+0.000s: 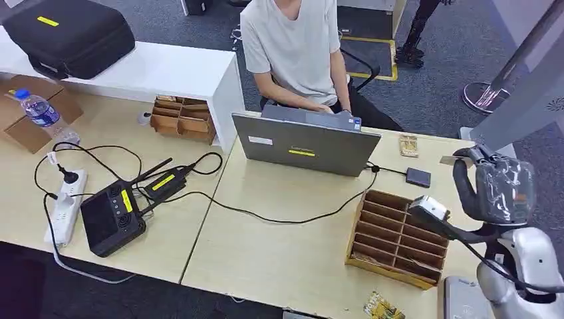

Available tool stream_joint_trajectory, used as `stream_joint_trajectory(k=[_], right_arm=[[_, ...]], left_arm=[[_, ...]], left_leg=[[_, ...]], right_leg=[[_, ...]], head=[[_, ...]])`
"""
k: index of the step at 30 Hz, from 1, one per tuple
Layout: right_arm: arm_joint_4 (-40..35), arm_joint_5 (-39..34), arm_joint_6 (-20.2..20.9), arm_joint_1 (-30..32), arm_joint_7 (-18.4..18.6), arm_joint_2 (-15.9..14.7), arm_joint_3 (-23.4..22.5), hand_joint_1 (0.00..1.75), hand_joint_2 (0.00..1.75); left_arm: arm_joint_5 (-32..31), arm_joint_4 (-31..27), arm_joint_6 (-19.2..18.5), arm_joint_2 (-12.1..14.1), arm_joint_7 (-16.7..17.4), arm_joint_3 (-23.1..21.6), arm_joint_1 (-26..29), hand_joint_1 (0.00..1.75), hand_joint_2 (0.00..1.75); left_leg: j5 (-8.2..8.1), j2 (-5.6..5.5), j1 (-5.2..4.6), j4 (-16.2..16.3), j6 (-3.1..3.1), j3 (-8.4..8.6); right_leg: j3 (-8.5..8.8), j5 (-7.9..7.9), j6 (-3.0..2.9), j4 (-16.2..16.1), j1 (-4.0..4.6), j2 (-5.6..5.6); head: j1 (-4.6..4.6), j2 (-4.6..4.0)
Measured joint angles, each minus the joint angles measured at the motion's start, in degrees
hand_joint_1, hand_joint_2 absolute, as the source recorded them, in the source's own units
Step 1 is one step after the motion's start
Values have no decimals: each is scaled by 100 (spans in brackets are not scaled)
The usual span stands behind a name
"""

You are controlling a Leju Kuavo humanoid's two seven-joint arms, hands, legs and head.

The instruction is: Pass the card to the sensor for recognition and then transmit it.

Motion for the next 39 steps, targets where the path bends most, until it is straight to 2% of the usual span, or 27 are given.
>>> stream_joint_trajectory(k=[8,11,16,19,22,26,32,39], right_arm=[[-245,55,-18,267,9,-160,-193,175,175],[-534,79,-96,720,-13,-339,-503,175,175],[-1107,111,-221,1696,-236,-575,-1314,175,175],[-1463,243,-219,2274,-354,-614,-1778,175,175],[-1806,682,-254,2795,-404,-614,-2099,175,175],[-2092,990,-343,3254,-369,-614,-2328,175,175],[-2370,953,-461,3876,-402,-505,-2634,175,175],[-2573,992,-586,4420,-610,17,-2660,175,175]], left_arm=[[61,0,18,15,0,26,1,0,0],[162,0,52,22,0,107,13,0,0],[308,0,79,35,44,260,36,0,0],[363,0,105,48,55,339,37,0,0],[407,0,116,50,55,424,38,0,0],[444,0,120,50,55,507,34,0,0],[531,0,131,50,55,649,34,0,0],[562,0,157,48,55,735,27,0,0]], left_leg=[[2,-7,1,1,-1,4],[1,-28,1,1,0,-4],[-10,-26,0,0,2,-10],[-13,-25,0,0,7,-9],[-13,-22,0,-1,7,-9],[-13,-11,1,-2,6,-5],[-13,-10,1,-3,7,-1],[-16,-2,2,-5,4,1]], right_leg=[[1,0,0,2,1,-5],[2,-2,0,-1,1,-22],[1,-8,8,-9,0,-20],[1,-10,11,-11,0,-20],[1,-10,11,-10,1,-20],[3,-10,11,-10,1,-14],[6,-11,11,-10,1,-12],[5,-14,6,-10,3,-4]], head=[[0,0],[0,0],[0,0],[0,0],[0,0],[0,0],[0,0],[0,0]])
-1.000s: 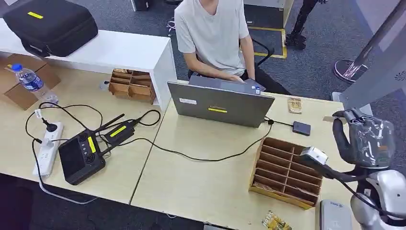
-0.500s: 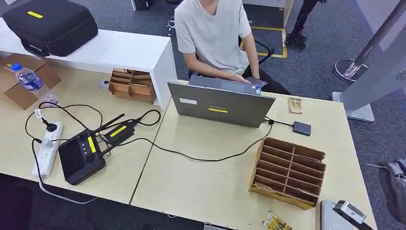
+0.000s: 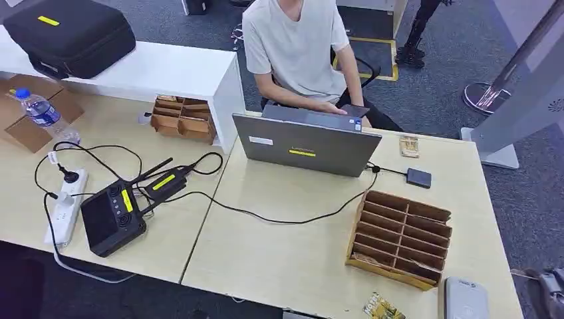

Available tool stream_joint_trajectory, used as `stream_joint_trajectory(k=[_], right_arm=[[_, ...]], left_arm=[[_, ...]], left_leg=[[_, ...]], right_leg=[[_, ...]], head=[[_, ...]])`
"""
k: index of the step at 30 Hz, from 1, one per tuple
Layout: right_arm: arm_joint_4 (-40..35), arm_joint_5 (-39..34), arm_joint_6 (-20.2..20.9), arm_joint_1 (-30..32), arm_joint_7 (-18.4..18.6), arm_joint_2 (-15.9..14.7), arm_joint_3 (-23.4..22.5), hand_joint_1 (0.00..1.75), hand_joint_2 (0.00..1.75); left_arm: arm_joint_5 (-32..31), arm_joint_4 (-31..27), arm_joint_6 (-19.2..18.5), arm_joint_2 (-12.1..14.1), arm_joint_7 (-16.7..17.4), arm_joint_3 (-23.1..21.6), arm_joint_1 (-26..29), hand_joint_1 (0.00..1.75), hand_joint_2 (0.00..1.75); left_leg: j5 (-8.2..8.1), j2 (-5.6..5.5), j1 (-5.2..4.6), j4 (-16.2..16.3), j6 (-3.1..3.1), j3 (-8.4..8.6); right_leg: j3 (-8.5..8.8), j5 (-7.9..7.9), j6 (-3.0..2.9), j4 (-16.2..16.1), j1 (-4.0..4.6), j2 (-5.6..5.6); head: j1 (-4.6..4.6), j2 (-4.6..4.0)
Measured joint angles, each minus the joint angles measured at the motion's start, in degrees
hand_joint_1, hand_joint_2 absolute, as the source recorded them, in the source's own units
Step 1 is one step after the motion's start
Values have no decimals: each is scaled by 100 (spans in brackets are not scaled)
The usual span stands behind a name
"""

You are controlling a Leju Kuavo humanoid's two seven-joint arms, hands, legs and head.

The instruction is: Pass the card to the sensor for recognition and then transmit it.

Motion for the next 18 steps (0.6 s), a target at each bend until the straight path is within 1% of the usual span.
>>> stream_joint_trajectory(k=[4,7,9,12,18], right_arm=[[-4,22,-22,98,2,169,55,175,175],[48,20,-33,128,2,310,183,175,175],[187,0,-87,124,46,402,341,175,175],[500,-37,-192,83,229,477,649,175,175],[1100,-157,-324,-83,503,505,1181,175,175]], left_arm=[[0,0,0,0,0,7,-4,0,0],[-22,0,0,-2,0,30,-4,0,0],[-55,0,0,-4,0,37,-7,0,0],[-96,0,-2,-9,2,39,-15,0,0],[-181,0,-7,-9,2,39,-29,0,0]], left_leg=[[0,7,0,0,0,3],[1,7,1,0,0,4],[1,7,1,0,0,4],[1,7,1,-1,0,3],[1,6,1,-1,0,3]], right_leg=[[1,0,0,0,0,4],[3,1,-1,0,0,4],[4,1,-1,0,0,4],[4,1,-1,1,0,4],[4,1,-1,1,0,4]], head=[[2,0],[0,0],[0,0],[0,0],[0,0]])
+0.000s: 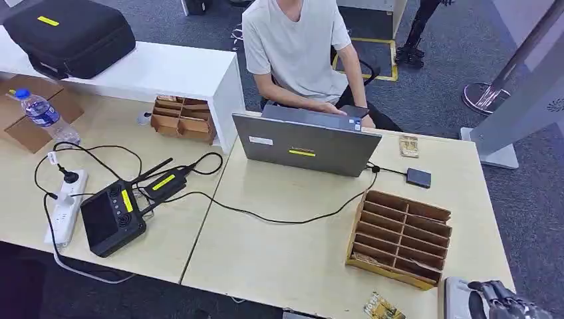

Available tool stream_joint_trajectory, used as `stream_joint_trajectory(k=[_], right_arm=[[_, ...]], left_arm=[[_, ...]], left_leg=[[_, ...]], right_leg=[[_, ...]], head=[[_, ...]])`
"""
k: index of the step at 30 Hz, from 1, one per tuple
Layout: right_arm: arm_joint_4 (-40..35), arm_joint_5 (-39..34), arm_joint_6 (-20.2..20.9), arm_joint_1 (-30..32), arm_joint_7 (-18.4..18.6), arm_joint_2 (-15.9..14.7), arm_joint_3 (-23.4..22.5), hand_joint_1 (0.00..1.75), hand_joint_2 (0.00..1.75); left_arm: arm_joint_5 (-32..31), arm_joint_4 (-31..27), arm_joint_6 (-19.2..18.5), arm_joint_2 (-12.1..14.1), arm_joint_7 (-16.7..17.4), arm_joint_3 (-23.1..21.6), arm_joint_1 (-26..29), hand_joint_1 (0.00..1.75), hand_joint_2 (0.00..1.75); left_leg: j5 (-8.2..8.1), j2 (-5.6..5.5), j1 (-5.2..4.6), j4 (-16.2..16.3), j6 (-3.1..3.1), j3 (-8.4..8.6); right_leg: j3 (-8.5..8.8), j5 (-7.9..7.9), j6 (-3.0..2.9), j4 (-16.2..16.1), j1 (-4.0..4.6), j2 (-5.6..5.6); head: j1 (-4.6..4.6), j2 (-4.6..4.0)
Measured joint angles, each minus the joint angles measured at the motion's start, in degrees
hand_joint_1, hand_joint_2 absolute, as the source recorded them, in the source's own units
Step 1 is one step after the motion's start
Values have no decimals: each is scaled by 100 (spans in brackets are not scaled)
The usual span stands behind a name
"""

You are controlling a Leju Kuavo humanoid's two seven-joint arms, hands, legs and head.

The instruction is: Pass the card to the sensor for recognition and then transmit it.

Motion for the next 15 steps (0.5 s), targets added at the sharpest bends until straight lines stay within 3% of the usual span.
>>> stream_joint_trajectory(k=[7,15], right_arm=[[910,-85,-112,-330,105,2,179,175,175],[2177,-39,-223,-804,-433,155,-387,175,175]], left_arm=[[-77,0,-9,0,13,0,-1,0,0],[-136,0,-26,2,11,2,-4,0,0]], left_leg=[[0,1,0,0,0,1],[0,1,-1,1,0,8]], right_leg=[[0,0,0,0,0,0],[5,0,0,-1,0,1]], head=[[2,0],[2,0]])
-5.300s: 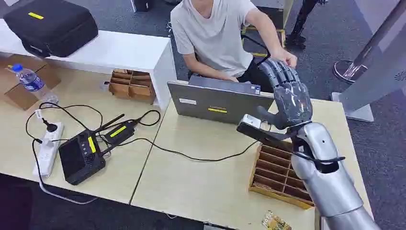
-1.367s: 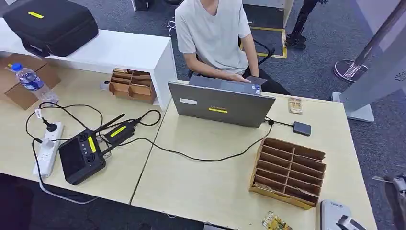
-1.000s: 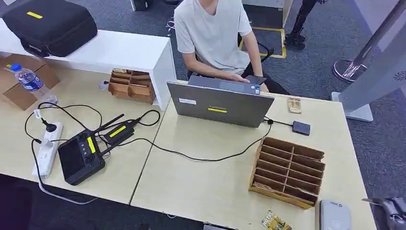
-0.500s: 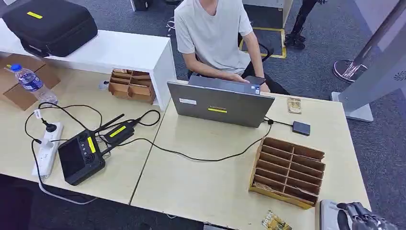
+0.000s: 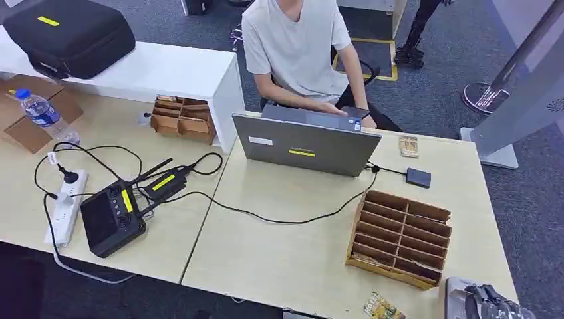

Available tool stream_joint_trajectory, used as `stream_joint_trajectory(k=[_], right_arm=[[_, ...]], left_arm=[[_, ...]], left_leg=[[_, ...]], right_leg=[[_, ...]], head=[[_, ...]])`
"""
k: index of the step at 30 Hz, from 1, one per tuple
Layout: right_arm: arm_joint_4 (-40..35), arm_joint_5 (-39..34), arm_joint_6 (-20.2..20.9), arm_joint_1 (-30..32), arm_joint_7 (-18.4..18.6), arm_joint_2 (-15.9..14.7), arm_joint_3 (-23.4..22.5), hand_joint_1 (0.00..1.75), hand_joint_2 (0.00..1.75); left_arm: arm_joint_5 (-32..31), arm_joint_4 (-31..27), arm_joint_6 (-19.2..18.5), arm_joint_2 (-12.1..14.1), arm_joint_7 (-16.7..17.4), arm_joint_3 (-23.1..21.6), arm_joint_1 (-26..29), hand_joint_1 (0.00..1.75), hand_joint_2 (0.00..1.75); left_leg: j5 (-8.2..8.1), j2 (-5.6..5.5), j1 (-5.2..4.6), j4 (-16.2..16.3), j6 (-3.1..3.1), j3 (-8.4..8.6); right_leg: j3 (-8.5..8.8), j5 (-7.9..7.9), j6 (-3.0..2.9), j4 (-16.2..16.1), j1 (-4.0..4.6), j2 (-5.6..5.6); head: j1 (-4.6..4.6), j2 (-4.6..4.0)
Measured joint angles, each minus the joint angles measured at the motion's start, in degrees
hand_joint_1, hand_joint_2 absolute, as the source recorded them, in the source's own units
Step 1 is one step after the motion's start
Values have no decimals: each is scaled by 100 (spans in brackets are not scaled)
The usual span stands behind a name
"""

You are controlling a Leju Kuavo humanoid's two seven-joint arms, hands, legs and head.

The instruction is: Pass the card to the sensor for recognition and then transmit it.

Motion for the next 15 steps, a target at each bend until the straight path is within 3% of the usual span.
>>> stream_joint_trajectory(k=[15], right_arm=[[500,24,-20,-182,-35,144,-323,175,175]], left_arm=[[-17,0,0,2,0,11,-5,0,0]], left_leg=[[0,11,0,1,0,9]], right_leg=[[8,6,0,0,0,8]], head=[[-2,0]])
